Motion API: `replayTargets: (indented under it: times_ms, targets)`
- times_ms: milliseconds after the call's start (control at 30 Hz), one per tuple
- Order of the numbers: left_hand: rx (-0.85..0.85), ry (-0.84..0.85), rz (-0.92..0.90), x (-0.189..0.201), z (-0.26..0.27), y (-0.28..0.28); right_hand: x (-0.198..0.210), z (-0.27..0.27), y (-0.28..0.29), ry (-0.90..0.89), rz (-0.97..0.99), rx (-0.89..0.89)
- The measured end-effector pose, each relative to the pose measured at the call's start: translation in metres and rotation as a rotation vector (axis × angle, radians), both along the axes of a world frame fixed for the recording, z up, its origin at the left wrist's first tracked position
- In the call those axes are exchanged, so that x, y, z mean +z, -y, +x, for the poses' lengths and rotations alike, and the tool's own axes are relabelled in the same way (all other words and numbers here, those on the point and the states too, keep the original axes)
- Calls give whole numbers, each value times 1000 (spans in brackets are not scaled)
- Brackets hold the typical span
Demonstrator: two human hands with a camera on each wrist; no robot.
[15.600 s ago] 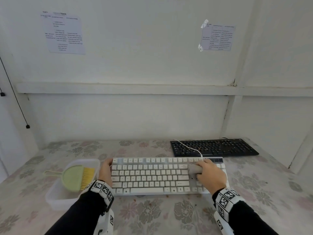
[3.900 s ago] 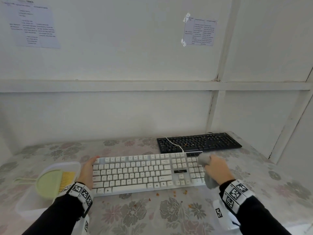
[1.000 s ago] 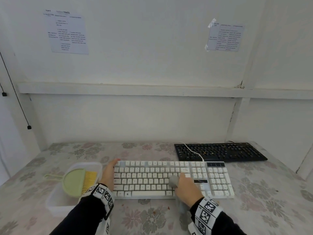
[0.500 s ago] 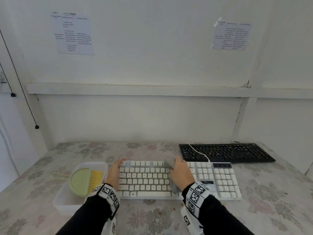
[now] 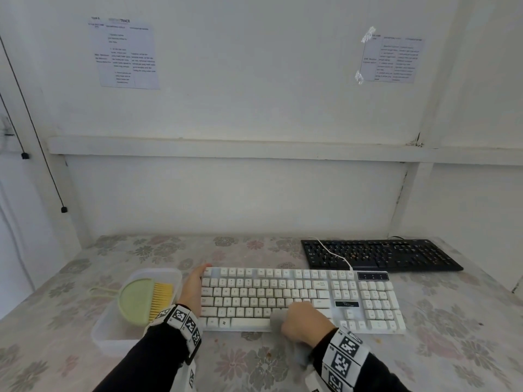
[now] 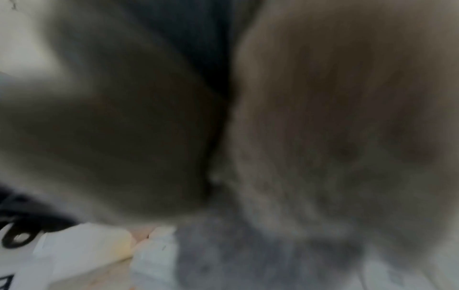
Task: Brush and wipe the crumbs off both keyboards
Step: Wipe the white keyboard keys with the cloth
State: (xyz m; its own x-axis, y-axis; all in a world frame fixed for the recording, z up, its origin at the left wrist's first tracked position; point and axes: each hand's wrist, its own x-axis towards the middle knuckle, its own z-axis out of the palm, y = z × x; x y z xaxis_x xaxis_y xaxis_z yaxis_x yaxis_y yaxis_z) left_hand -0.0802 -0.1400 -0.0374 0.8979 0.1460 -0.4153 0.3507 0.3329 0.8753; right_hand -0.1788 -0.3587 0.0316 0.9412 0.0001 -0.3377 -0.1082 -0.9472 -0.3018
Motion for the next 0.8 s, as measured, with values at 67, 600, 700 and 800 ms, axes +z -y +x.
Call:
replayTargets:
  times_ms: [67, 600, 700, 800]
  targets:
    - [-1, -12, 10, 1, 0, 1, 4, 9, -5, 153, 118, -39]
    - [0, -22, -58, -2, 2, 1, -10, 8, -33, 24, -35, 57]
    - [30, 13, -77, -3, 3, 2, -3, 2, -35, -75, -120, 118]
    - [71, 35, -87, -4, 5, 2, 3, 8, -38, 72, 2, 81]
